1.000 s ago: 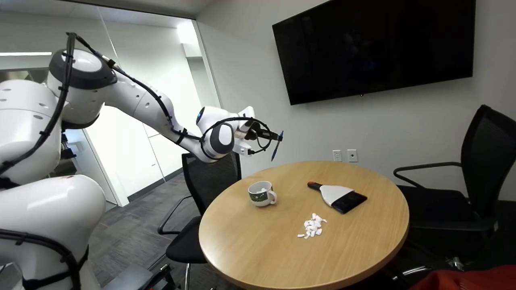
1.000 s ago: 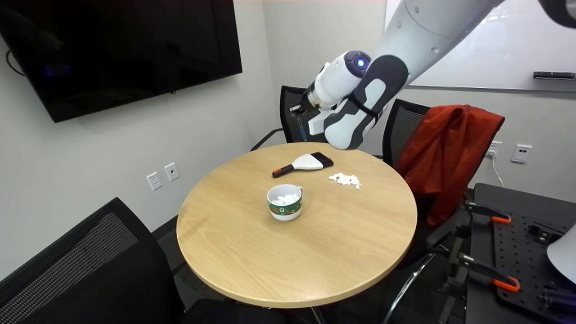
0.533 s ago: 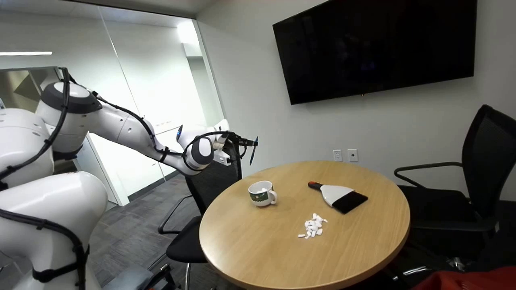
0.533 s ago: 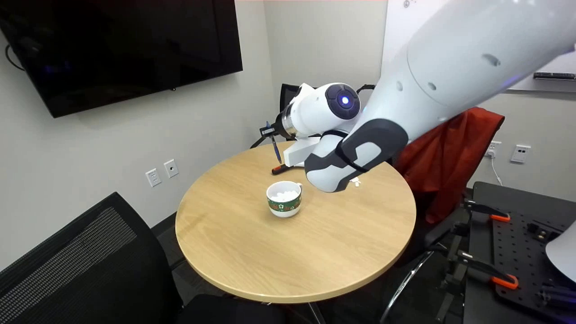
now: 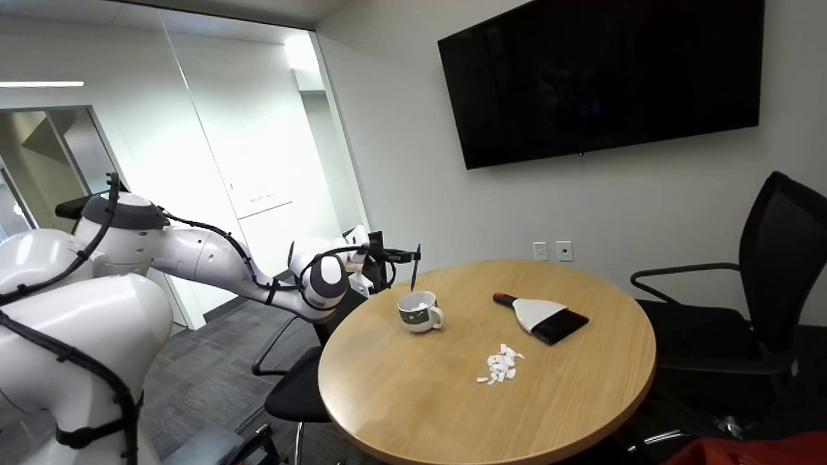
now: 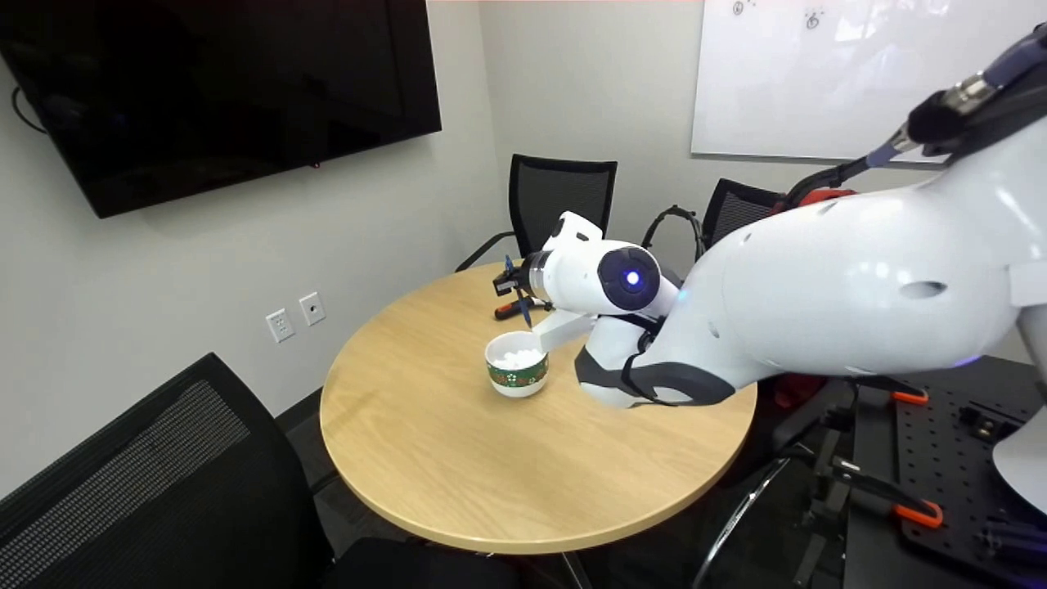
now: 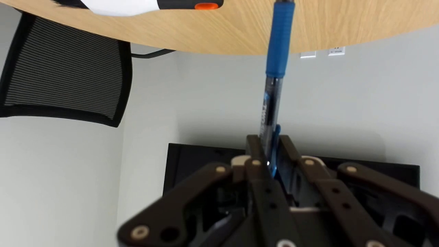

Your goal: Use the pen to stir the contents in the mug then empty the mug.

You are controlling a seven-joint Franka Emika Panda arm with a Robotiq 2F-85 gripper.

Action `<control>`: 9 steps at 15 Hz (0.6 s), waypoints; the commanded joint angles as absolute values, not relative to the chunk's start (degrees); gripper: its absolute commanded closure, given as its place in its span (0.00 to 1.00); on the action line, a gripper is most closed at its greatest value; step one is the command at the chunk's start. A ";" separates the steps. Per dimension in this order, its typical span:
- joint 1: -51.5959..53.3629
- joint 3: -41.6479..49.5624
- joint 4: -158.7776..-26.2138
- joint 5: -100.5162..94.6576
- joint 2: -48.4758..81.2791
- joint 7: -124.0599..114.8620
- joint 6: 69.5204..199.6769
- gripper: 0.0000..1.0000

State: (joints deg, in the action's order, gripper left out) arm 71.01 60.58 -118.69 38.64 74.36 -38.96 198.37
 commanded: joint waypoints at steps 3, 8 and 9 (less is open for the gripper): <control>70.99 60.60 -118.30 38.90 75.78 -39.75 198.37 0.84; 70.34 59.98 -115.35 38.55 78.38 -40.16 198.37 0.96; 70.46 60.02 -114.70 38.68 79.19 -40.36 198.37 0.96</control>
State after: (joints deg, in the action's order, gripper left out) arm 70.87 59.80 -117.22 38.72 76.50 -39.73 198.37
